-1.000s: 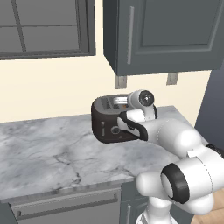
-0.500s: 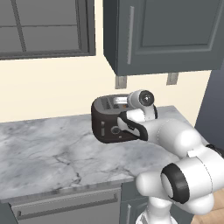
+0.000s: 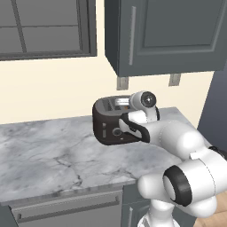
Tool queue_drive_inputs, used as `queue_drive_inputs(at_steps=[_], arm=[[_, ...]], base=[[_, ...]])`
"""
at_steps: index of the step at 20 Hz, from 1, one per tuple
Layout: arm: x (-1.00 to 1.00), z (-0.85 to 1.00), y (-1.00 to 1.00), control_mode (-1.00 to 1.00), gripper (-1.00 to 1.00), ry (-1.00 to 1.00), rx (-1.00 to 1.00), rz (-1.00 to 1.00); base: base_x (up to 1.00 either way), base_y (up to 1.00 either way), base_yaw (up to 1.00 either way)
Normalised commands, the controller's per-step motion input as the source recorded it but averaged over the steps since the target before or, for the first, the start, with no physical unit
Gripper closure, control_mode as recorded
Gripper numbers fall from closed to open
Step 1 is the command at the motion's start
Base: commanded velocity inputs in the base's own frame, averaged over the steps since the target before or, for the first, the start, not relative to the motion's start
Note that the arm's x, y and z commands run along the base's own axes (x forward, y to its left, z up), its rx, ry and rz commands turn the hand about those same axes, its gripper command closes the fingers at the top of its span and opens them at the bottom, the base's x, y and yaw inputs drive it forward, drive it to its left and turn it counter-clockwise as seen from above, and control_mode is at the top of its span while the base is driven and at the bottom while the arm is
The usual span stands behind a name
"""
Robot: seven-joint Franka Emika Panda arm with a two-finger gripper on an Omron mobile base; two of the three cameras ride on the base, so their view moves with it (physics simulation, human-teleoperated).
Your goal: Start the toaster. Once the lever pops up, take the bread to the plate on the dining counter.
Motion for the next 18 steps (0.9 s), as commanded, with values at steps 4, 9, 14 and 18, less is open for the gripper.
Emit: queue_drive_inputs(at_steps=[4,9,14,18], arm=[[0.00,0.00,0.00,-1.00,-1.00,0.00,0.00,0.00],[0.00,0.00,0.00,-1.00,-1.00,0.00,0.00,0.00],[0.00,0.00,0.00,-1.00,-1.00,0.00,0.00,0.00],[0.00,0.00,0.00,-1.00,-1.00,0.00,0.00,0.00]], base=[[0.00,0.00,0.00],[0.00,0.00,0.00],[0.00,0.00,0.00],[0.00,0.00,0.00]])
